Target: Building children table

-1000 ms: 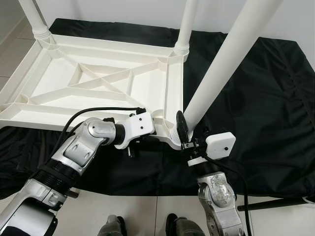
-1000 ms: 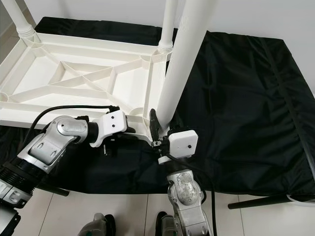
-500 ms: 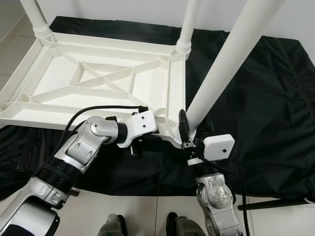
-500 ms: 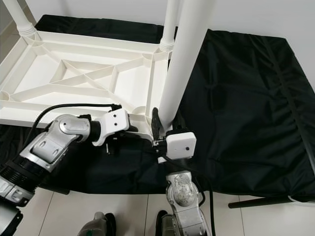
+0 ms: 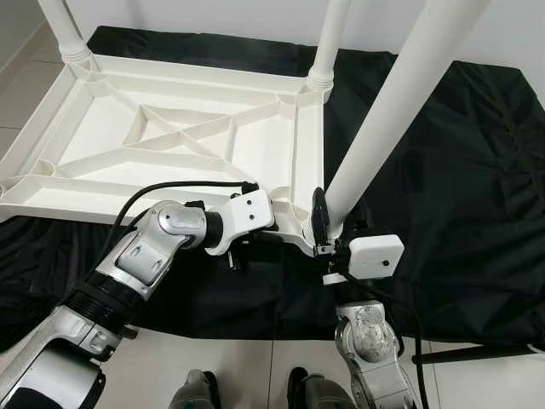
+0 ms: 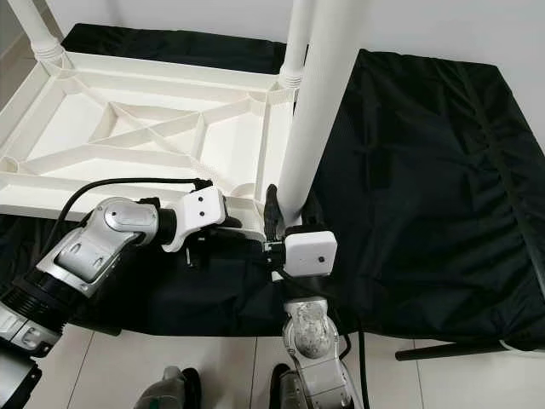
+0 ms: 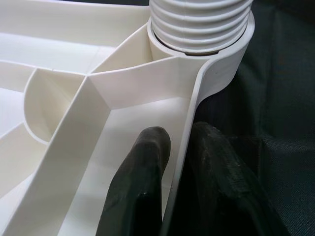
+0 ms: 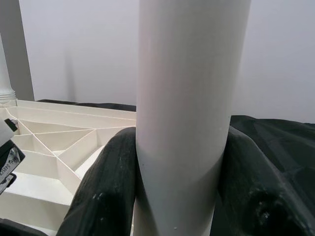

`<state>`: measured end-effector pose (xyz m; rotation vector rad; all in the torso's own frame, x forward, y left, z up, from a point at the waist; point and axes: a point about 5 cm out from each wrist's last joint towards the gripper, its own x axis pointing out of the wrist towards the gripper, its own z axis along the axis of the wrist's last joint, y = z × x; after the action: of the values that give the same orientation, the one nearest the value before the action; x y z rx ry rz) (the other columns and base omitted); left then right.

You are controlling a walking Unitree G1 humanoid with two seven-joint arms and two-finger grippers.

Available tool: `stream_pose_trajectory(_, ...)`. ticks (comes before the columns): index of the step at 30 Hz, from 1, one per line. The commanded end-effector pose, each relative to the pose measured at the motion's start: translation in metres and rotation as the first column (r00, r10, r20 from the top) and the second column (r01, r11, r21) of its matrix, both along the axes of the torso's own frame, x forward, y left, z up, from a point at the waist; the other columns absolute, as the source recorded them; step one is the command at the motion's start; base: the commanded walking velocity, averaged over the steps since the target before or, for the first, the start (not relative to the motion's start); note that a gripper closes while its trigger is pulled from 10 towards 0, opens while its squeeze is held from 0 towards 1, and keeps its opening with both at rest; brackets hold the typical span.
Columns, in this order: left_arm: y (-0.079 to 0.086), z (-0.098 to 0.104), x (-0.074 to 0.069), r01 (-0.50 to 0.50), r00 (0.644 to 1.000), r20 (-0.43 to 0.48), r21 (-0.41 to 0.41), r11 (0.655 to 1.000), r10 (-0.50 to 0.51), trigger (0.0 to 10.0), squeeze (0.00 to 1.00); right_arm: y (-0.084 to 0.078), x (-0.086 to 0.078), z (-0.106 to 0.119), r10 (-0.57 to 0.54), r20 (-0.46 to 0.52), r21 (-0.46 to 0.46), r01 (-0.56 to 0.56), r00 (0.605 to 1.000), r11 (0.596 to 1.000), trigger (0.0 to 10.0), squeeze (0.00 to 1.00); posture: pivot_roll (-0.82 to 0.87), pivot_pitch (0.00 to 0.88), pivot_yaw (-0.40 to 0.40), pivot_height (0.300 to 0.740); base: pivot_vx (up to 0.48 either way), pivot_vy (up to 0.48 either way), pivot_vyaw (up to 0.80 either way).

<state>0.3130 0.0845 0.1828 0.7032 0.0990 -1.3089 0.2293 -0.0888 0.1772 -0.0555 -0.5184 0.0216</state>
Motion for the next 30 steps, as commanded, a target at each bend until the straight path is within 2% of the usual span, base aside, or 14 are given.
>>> stream_pose_trajectory(1,0.012,0.024,-0.002,0.070,0.996,0.053,0.048,0.996,-0.072,10.0,0.00,-0.042,0.004,-0.067,-0.350,-0.364,0.017,0.382,0.863,0.924,10.0,0.00,0.03,0.221,0.029,0.740,0.000,0.000,0.00)
stream_pose_trajectory(5,0.012,0.024,-0.002,0.071,0.996,0.053,0.051,0.996,-0.074,10.0,0.00,-0.041,0.004,-0.064,-0.361,-0.346,0.018,0.391,0.866,0.920,10.0,0.00,0.03,0.221,0.030,0.740,0.000,0.000,0.00)
stream_pose_trajectory(8,0.012,0.025,-0.002,0.073,0.996,0.054,0.050,0.996,-0.076,10.0,0.00,-0.038,0.004,-0.059,-0.338,-0.325,0.040,0.370,0.883,0.928,10.0,0.00,0.03,0.219,0.027,0.740,0.000,0.000,0.00)
stream_pose_trajectory(11,0.011,0.025,-0.002,0.074,0.996,0.055,0.049,0.996,-0.076,10.0,0.00,-0.037,0.004,-0.059,-0.339,-0.334,0.048,0.375,0.879,0.926,10.0,0.00,0.03,0.219,0.025,0.740,0.000,0.000,0.00)
stream_pose_trajectory(13,0.011,0.025,-0.002,0.073,0.996,0.056,0.047,0.996,-0.076,10.0,0.00,-0.037,0.004,-0.060,-0.345,-0.344,0.051,0.385,0.873,0.922,10.0,0.00,0.03,0.220,0.025,0.740,0.000,0.000,0.00)
stream_pose_trajectory(15,0.011,0.026,-0.002,0.070,0.996,0.059,0.046,0.996,-0.073,10.0,0.00,-0.042,0.005,-0.067,-0.389,-0.382,0.029,0.432,0.838,0.901,10.0,0.00,0.03,0.222,0.024,0.740,0.000,0.000,0.00)
stream_pose_trajectory(18,0.011,0.026,-0.002,0.069,0.996,0.059,0.046,0.997,-0.072,10.0,0.00,-0.044,0.006,-0.070,-0.409,-0.392,0.018,0.451,0.824,0.892,10.0,0.00,0.03,0.222,0.024,0.740,0.000,0.000,0.00)
stream_pose_trajectory(19,0.012,0.027,-0.002,0.068,0.996,0.059,0.047,0.997,-0.071,10.0,0.00,-0.047,0.007,-0.073,-0.431,-0.411,0.019,0.480,0.804,0.877,10.0,0.00,0.03,0.225,0.025,0.740,0.000,0.000,0.00)
stream_pose_trajectory(25,0.012,0.027,-0.002,0.068,0.996,0.058,0.047,0.997,-0.070,10.0,0.00,-0.047,0.007,-0.074,-0.432,-0.415,0.017,0.481,0.801,0.876,10.0,0.00,0.03,0.226,0.026,0.740,0.000,0.000,0.00)
stream_pose_trajectory(30,0.012,0.028,-0.001,0.066,0.996,0.062,0.044,0.997,-0.068,10.0,0.00,-0.044,0.004,-0.085,-0.410,-0.460,-0.012,0.456,0.788,0.890,10.0,0.00,0.03,0.228,0.024,0.740,0.000,0.000,0.00)
